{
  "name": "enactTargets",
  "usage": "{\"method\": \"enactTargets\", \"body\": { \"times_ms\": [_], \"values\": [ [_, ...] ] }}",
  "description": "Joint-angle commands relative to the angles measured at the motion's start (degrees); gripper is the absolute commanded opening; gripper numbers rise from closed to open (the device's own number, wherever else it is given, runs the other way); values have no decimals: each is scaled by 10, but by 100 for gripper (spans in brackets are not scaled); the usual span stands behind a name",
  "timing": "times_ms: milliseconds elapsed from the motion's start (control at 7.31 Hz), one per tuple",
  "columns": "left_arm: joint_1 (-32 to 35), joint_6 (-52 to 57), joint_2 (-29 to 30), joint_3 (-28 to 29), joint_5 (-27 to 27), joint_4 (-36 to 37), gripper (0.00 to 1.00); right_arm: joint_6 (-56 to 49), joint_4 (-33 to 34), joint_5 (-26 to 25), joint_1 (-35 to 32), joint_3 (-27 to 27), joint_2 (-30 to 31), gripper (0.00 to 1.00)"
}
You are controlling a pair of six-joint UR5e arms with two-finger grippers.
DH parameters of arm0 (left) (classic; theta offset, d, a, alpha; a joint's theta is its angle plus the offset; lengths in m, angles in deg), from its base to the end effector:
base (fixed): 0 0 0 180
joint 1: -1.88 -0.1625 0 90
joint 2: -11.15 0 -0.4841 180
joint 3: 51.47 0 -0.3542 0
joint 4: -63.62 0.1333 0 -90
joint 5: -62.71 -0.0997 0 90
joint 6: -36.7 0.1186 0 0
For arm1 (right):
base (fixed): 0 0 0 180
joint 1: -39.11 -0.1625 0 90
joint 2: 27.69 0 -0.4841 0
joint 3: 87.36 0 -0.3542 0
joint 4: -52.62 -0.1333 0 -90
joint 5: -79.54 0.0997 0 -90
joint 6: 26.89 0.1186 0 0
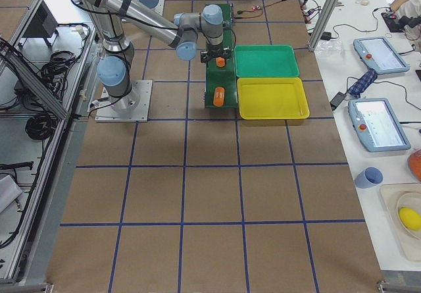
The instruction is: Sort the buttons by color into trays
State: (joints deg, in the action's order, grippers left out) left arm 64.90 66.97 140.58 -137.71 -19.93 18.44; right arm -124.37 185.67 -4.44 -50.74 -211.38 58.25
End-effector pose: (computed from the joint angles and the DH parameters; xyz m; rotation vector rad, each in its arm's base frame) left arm 0.1908 -0.7022 0.2296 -0.1046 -3.0880 0.3122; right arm 0.1446 -0.4230 0.3181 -2.3552 2.0621 -0.2133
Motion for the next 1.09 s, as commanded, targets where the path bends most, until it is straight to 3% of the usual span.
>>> {"method": "enactTargets", "body": {
  "times_ms": [0, 137, 274, 411, 958],
  "values": [
    [1, -4, 6, 1, 9, 3, 80, 31, 25, -2, -21, 0, -3, 100],
    [1, -6, 9, 1, 9, 3, 42, 35, 28, -6, -29, 0, -4, 100],
    [0, -1, 15, 1, 8, 4, 15, 43, 28, -6, -31, 0, -4, 100],
    [0, 0, 16, 2, 9, 4, 0, 48, 29, -5, -33, 0, -4, 100],
    [31, -7, -27, 8, 6, -33, 0, 89, 45, -7, -62, 9, -9, 100]
  ]
}}
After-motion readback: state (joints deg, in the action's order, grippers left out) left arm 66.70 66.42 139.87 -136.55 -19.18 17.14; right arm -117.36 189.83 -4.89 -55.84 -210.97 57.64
